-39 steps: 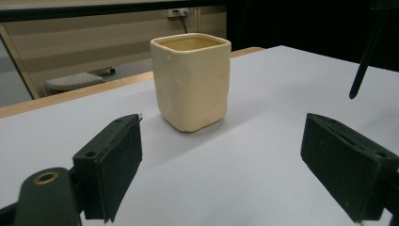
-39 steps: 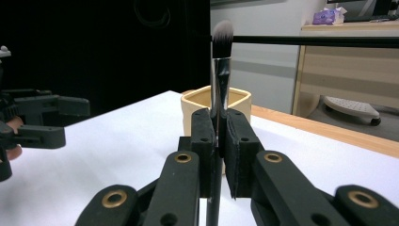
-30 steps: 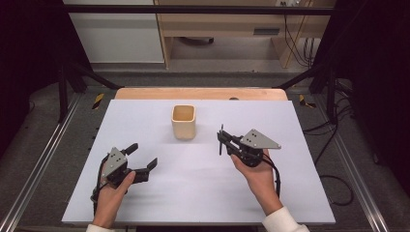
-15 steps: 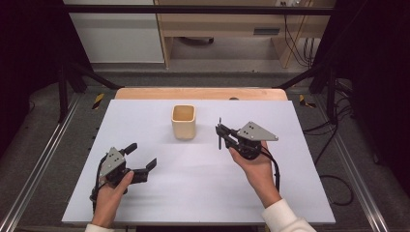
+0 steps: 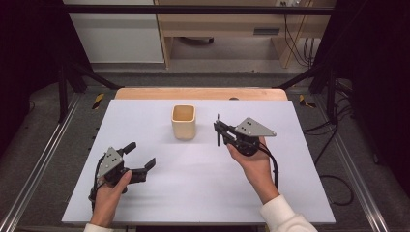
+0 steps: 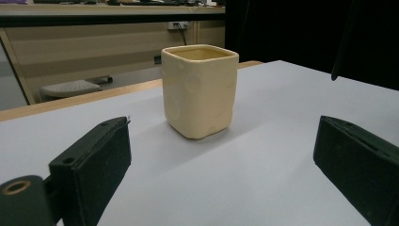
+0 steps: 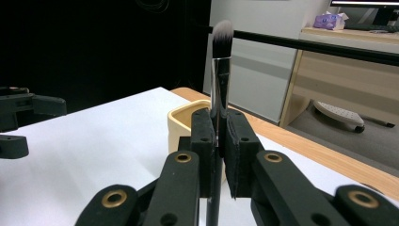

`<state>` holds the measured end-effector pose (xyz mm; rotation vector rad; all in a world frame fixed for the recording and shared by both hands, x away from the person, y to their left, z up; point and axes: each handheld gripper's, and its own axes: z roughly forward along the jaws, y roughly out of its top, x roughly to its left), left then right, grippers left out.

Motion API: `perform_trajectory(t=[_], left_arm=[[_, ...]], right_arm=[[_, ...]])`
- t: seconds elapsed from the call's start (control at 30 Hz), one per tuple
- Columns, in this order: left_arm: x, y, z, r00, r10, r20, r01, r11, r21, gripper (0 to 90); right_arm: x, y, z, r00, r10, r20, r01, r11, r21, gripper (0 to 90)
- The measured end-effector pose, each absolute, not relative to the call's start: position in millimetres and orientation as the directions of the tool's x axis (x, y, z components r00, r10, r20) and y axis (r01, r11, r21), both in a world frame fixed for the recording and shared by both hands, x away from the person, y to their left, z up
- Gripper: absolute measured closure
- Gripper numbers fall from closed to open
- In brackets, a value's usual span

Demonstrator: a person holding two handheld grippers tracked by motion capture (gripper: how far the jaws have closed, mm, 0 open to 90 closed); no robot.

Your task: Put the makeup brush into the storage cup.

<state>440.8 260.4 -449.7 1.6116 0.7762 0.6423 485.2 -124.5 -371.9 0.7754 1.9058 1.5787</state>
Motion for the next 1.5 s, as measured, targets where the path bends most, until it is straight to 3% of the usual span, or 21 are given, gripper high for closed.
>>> perform_trajectory(t=[1.5], left_arm=[[438.7,258.4,-446.3,0.649,0.76,0.02,0.068,-0.084,0.994,3.3]], right_arm=[[515.1,-89.8,-353.6,-0.665,0.743,-0.07,0.067,0.153,0.986,83.3]])
